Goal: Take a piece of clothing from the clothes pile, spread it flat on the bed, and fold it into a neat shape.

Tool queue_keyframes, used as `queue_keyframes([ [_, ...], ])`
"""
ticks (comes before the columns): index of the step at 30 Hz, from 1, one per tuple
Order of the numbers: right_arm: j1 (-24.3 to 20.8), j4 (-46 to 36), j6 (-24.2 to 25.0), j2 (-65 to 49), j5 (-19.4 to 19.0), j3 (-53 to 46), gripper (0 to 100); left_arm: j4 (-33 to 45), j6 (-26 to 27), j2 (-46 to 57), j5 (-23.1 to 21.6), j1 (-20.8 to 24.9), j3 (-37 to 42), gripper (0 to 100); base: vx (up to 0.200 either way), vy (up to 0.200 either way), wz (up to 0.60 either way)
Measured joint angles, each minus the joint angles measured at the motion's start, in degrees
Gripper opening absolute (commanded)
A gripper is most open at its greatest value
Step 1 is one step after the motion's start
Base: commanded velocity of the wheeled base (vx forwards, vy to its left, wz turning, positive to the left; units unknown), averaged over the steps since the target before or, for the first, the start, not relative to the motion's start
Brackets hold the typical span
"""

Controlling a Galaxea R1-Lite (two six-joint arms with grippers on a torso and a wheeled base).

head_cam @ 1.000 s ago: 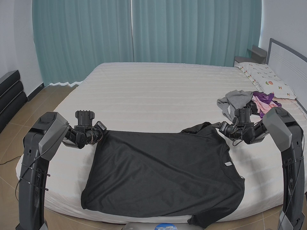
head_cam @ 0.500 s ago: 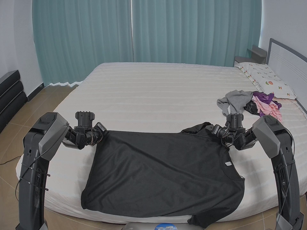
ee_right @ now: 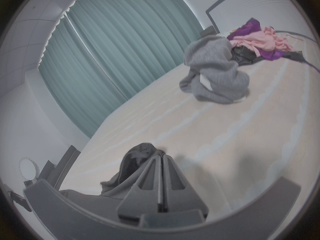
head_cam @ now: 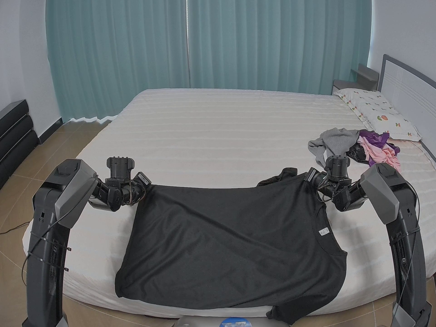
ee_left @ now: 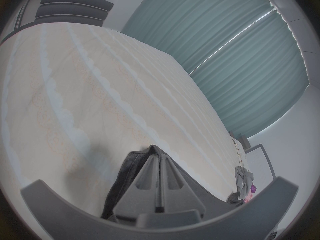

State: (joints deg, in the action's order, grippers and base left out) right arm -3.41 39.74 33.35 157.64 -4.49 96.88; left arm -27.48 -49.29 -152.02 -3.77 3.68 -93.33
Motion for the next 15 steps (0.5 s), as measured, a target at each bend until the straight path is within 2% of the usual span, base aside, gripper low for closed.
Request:
queue_keyframes([
  [7, 1.51, 1.48, 0.63, -1.18, 2.3, 2.68, 0, 0.2, 0.18, 0.37, 2.57, -0.73, -2.65, 0, 0.0, 0.0, 0.0],
  [15, 2.18, 2.44, 0.61, -2.68, 3.84, 7.17, 0, 0.71, 1.17, 1.72, 3.04, -0.94, -6.78, 0, 0.0, 0.0, 0.0],
])
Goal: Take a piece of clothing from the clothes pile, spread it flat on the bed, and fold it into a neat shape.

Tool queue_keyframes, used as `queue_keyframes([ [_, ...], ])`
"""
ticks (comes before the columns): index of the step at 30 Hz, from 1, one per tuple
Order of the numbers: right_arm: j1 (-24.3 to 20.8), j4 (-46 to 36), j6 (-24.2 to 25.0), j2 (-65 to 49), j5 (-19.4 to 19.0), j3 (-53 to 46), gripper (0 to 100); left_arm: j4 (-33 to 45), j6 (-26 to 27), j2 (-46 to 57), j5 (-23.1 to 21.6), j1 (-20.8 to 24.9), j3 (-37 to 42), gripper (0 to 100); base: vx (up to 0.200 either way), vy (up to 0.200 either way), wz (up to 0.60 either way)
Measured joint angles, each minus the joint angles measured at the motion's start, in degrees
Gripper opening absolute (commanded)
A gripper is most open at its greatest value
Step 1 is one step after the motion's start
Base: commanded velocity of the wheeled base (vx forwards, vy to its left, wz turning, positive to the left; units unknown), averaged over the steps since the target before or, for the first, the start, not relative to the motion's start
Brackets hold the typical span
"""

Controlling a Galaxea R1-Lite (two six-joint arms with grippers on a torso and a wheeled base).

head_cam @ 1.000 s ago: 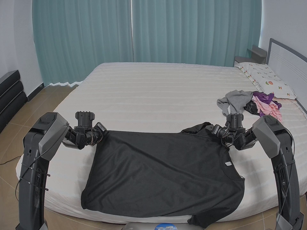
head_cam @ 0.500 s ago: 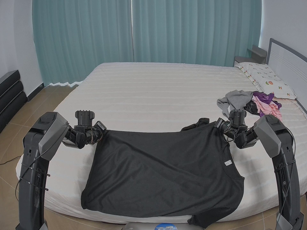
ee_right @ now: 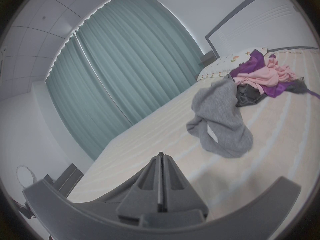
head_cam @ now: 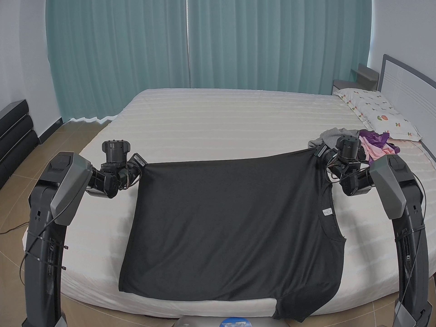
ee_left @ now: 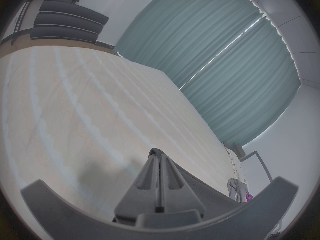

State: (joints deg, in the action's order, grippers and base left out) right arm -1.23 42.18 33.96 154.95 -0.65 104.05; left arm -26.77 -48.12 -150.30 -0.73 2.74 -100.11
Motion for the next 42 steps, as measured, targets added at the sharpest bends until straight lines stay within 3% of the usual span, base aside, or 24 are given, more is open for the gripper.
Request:
queue_keyframes([
  [18, -0.39, 0.24, -0.44, 5.3, 1.02, 4.02, 0, -0.46, 0.17, -4.14, 0.3, 0.21, -4.55, 0, 0.0, 0.0, 0.0],
  [19, -0.39, 0.24, -0.44, 5.85, 1.07, 4.08, 100, -0.46, 0.17, -4.66, 0.3, 0.23, -4.72, 100, 0.0, 0.0, 0.0],
  [31, -0.33, 0.38, -0.46, 8.72, 1.3, 1.13, 100, -0.29, 0.09, -7.56, 0.35, 0.21, -4.96, 100, 0.0, 0.0, 0.0],
  [37, 0.38, 1.06, -0.2, 3.04, 0.29, -7.0, 100, -0.21, -0.2, -5.38, 0.57, -0.44, -1.44, 100, 0.0, 0.0, 0.0],
  [42, 1.33, 1.32, -0.05, -3.74, -3.64, -18.96, 100, -0.4, -0.2, -0.04, -0.9, -1.12, 6.42, 100, 0.0, 0.0, 0.0],
])
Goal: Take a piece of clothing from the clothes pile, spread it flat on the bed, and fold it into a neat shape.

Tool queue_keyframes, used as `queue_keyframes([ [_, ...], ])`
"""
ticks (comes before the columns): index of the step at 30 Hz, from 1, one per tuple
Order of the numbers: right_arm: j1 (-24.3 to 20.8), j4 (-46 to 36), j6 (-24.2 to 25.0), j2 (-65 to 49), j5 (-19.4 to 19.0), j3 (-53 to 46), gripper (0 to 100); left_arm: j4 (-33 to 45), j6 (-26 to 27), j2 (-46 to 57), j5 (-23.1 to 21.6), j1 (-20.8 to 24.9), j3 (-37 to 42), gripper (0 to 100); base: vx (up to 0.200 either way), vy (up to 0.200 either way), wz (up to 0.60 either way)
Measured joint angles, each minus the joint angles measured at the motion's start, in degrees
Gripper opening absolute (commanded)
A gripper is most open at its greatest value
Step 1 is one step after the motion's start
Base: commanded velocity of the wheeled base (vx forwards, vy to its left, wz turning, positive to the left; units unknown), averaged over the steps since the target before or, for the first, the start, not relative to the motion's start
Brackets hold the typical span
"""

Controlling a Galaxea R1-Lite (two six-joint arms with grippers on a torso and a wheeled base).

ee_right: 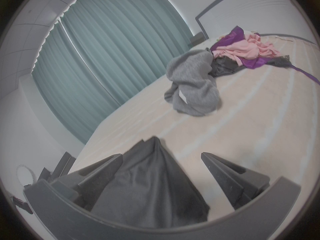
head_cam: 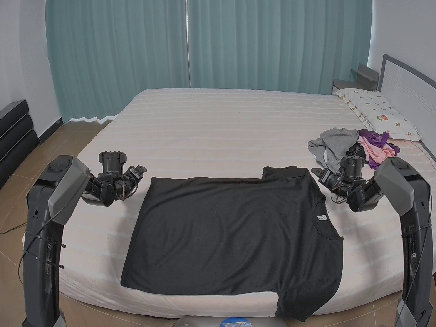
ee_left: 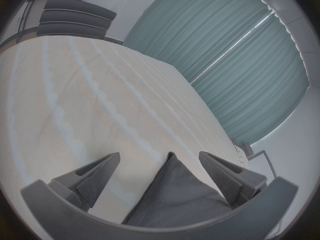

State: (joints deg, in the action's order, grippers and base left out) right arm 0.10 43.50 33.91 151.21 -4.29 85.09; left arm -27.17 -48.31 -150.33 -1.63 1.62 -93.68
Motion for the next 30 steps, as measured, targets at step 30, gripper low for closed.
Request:
queue_keyframes([
  [30, 1.05, 16.82, 0.0, -32.33, -15.52, -68.21, 100, -11.74, 0.39, 37.46, -16.31, -0.55, 67.3, 100, -0.073, 0.0, 0.0],
])
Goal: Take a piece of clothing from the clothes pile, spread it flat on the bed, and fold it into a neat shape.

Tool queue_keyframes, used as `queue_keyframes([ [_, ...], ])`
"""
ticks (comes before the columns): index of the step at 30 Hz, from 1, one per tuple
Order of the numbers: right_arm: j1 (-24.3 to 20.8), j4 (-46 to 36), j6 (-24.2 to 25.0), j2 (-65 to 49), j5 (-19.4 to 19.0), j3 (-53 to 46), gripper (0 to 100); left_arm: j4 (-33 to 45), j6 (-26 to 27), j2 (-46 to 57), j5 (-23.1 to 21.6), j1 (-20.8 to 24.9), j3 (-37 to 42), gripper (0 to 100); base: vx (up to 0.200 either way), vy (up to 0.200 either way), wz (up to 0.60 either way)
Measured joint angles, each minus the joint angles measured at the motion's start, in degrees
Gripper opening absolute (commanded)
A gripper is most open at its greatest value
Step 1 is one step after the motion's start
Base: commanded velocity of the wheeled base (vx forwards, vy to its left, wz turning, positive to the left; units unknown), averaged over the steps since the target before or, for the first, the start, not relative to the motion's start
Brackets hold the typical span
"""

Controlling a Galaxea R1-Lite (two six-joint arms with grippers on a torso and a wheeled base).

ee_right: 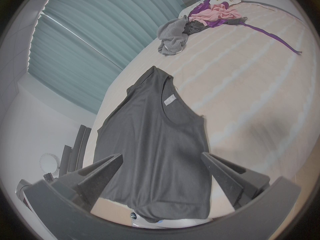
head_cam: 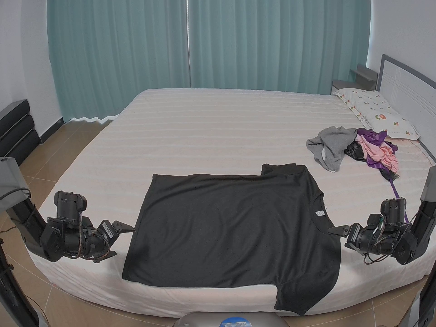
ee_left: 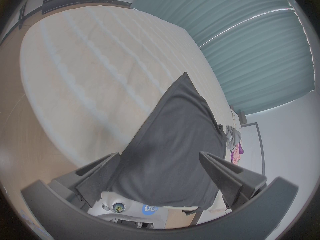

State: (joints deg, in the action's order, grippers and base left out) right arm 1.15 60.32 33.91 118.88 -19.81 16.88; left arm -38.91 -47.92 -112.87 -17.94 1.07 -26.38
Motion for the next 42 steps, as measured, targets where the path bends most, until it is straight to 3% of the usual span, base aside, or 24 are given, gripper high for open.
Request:
queue_keyframes([
  [8, -0.13, 0.15, 0.07, -1.05, -0.28, -1.89, 100, -2.88, -0.04, 1.83, -3.8, 0.05, 4.01, 100, 0.0, 0.0, 0.0],
  [21, -1.69, 0.13, 0.11, -1.02, -0.61, -2.52, 100, -3.91, -1.29, 2.21, -3.93, 3.13, 6.1, 100, 0.0, -0.185, 0.0],
  [30, -4.39, 0.11, 1.01, -0.45, -0.68, -2.67, 100, -3.89, -2.05, 2.21, -3.67, 4.83, 6.31, 100, 0.0, 0.0, 0.0],
  [36, -4.94, 0.11, 1.01, -0.28, -0.66, -2.96, 100, -3.54, -0.61, 2.49, -2.47, 4.02, 6.33, 100, 0.0, 0.0, 0.0],
  [42, -5.02, 0.13, 1.01, -0.15, -0.68, -3.02, 100, -3.38, 6.46, 2.23, 0.27, 1.65, 7.78, 100, 0.0, 0.0, 0.0],
])
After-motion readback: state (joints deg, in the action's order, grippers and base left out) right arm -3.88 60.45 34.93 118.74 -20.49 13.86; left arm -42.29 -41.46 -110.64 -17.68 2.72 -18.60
